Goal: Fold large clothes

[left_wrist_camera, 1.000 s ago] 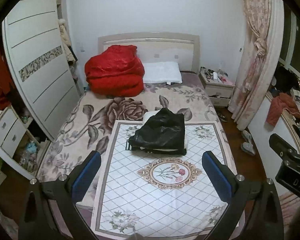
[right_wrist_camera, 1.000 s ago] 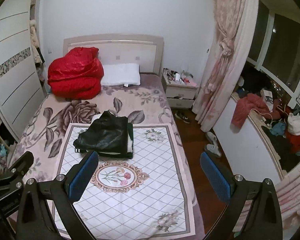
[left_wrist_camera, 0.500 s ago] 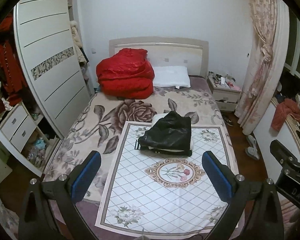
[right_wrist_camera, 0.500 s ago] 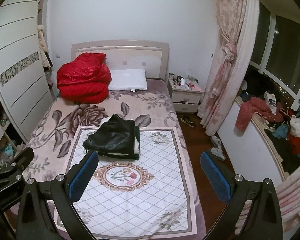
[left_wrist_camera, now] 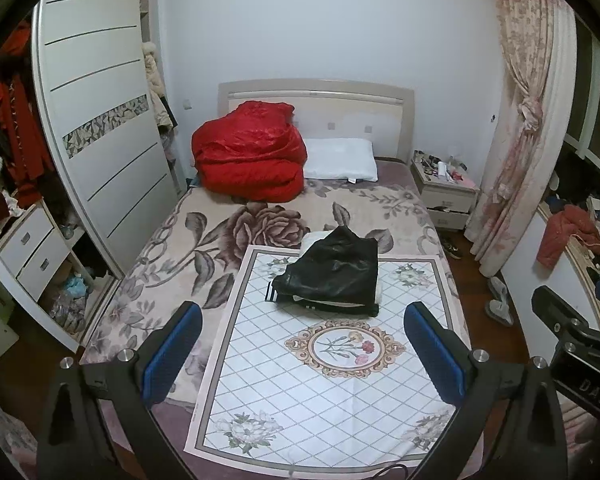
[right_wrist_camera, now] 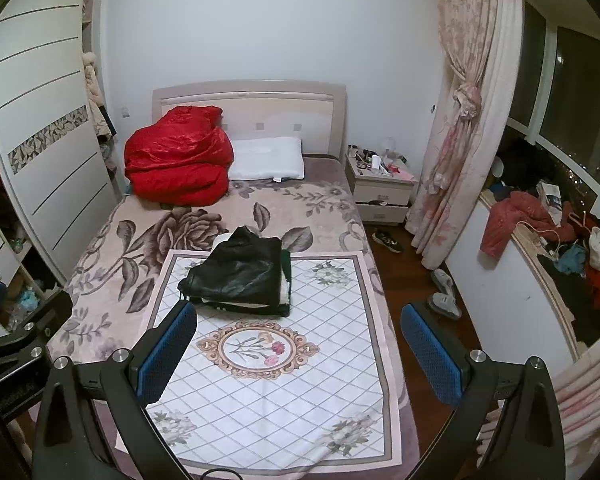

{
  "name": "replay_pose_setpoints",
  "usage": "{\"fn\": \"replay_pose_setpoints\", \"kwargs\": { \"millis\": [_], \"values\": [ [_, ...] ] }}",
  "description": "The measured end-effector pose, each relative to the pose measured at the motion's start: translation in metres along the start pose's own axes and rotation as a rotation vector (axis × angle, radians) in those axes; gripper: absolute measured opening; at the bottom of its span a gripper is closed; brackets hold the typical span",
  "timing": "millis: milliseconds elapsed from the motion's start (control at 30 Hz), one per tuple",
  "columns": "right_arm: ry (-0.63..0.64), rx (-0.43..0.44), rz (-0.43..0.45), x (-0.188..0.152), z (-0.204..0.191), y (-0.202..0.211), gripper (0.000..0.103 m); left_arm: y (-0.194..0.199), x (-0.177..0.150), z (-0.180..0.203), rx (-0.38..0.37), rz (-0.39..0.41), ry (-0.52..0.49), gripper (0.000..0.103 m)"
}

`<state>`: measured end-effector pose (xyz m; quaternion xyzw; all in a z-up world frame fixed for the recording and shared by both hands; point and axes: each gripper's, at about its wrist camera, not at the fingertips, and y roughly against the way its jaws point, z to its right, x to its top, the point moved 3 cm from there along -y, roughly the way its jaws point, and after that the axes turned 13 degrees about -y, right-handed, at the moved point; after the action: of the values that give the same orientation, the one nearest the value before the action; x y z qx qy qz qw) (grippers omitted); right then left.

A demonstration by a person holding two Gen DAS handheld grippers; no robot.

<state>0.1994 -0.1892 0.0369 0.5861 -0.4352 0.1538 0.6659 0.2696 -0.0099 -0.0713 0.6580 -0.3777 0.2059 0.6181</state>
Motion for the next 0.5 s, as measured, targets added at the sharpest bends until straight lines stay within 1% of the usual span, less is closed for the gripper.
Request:
{"fn": "replay_pose_setpoints", "kwargs": {
  "millis": [500],
  "values": [
    [0.0, 0.011, -0.004, -0.0043, -0.0012, 0.0022, 0.103, 0.0067, 0.0006, -0.0011, 0.001, 0.01, -0.008, 0.103]
  ]
}}
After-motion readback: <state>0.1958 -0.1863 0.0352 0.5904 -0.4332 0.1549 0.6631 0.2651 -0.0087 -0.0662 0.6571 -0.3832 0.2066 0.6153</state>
